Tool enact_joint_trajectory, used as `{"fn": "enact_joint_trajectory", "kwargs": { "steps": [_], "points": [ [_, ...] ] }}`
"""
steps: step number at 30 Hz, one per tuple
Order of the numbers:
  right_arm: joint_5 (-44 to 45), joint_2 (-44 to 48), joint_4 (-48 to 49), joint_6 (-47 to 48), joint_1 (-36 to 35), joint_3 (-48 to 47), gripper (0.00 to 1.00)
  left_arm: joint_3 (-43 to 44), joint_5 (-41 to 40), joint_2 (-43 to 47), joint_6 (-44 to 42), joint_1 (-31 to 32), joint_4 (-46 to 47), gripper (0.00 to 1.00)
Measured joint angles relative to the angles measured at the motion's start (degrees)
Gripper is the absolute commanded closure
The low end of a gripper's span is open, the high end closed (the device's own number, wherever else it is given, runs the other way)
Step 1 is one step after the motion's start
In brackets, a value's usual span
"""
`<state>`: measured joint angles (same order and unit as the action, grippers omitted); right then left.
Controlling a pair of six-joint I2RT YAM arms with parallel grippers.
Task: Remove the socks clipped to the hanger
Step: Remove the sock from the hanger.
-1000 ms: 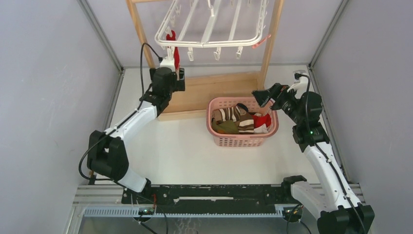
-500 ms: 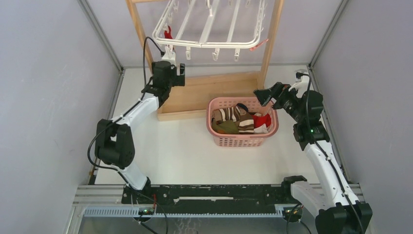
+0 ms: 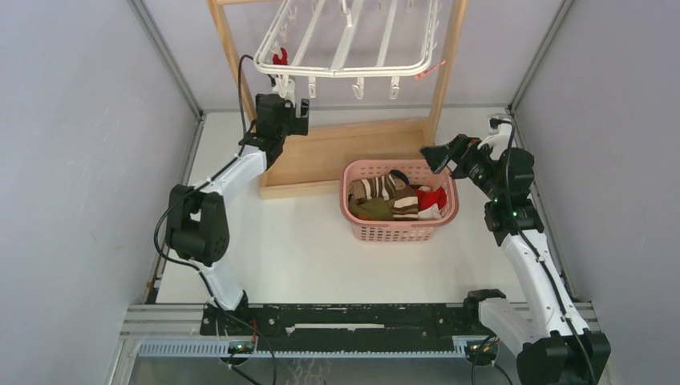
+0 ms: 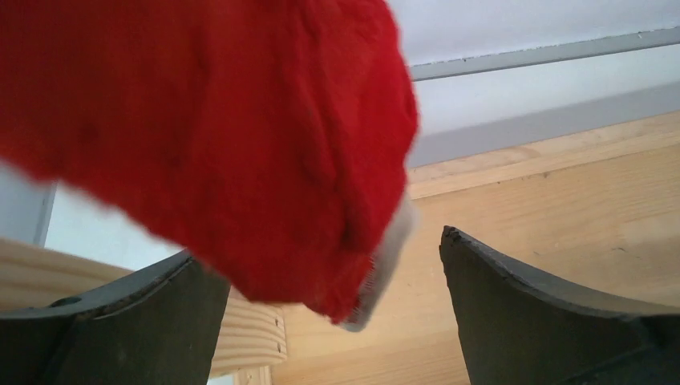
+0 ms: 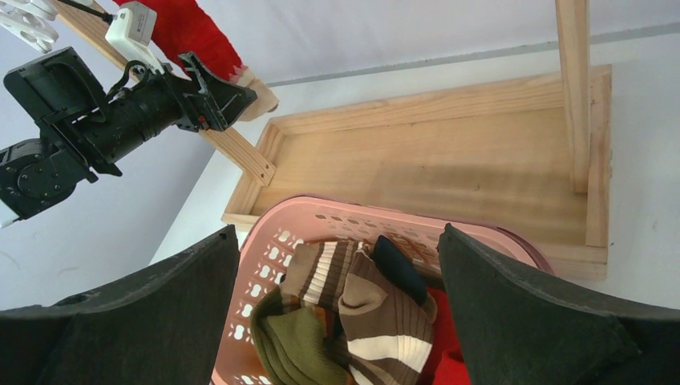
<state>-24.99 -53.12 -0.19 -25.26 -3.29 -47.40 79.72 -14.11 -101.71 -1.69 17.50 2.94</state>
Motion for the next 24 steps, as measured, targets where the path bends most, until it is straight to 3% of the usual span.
{"fn": "enact_joint_trajectory", "kwargs": {
  "steps": [5,11,17,19,24],
  "points": [
    [-0.6,-0.3,0.0,0.0,0.4,0.0,0.00,0.7,1.4,-1.5,-0.5,-0.1,1.0,0.14],
    [-0.9,-0.3,0.0,0.0,0.7,0.0,0.00,0.7,3.9,-1.6,-1.8,-0.1,1.9,0.55],
    [-1.1,-0.3,0.0,-0.2,0.8,0.0,0.00,0.7,5.9,-1.6,-2.5,-0.2,1.9,0.87],
    [-1.1,-0.3,0.0,-0.2,0.8,0.0,0.00,0.7,6.2,-1.6,-2.8,-0.2,1.8,0.92],
    [-1.3,-0.3,0.0,-0.6,0.9,0.0,0.00,0.7,6.8,-1.5,-2.8,-0.2,1.5,0.93]
  ]
}}
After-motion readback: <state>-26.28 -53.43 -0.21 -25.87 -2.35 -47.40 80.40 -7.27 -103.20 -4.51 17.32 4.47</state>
